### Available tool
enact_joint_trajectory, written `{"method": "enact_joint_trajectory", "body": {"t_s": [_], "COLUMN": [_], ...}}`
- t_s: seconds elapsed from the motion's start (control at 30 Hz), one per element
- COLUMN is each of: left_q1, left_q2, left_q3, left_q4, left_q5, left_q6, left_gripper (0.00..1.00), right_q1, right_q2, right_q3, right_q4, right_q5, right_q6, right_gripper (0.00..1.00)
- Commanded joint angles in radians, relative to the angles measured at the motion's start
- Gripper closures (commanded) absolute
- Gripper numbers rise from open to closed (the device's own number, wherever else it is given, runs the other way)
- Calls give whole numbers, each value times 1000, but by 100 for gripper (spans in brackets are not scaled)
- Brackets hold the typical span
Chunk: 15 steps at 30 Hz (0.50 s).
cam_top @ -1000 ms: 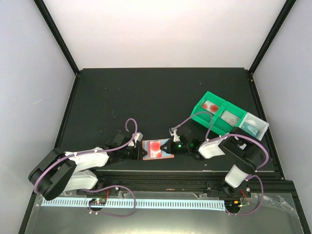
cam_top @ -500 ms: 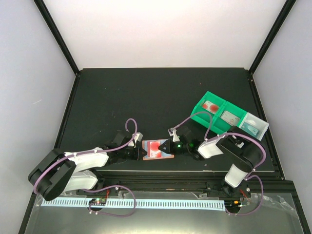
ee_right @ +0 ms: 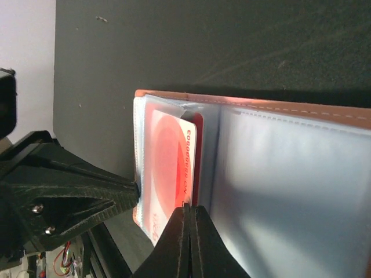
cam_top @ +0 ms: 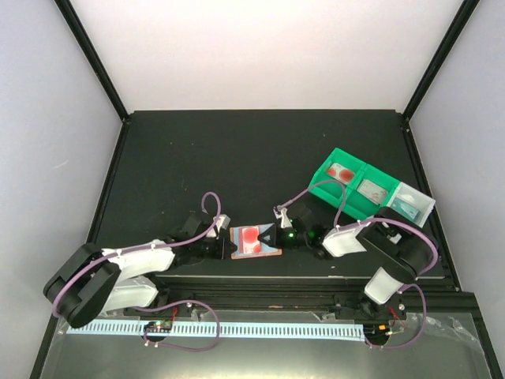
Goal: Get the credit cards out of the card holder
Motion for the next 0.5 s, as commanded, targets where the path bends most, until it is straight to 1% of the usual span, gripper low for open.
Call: {"method": "enact_joint_trajectory", "body": {"t_s": [0.0,0.2,0.33,0.37,0.47], "left_q1": [1,1,2,1,1], "left_q2": [-26,-40,-57,-63,-87], "left_q3": [-14,-12,-5,-1,17], "left_q4": [-26,-36,-55,-60,-82], "left_q5": [-29,-35,-38,-38,-36], "left_q6": [-8,-5,-2,-2,0], "left_gripper": [97,96,95,95,86], "right_q1": [-12,-29,-43,-45,-46], "right_q2": [-71,-125,-198,-218,-287], "right_q3": [-15,-47,-58,-57,-53], "right_q4": [-59,-91,-139,-159,-223], "right_q5": [72,96,125,136,169], "right_q6": [-39,-56,-71,-78,-92], "right_gripper": [99,99,99,99,99]}}
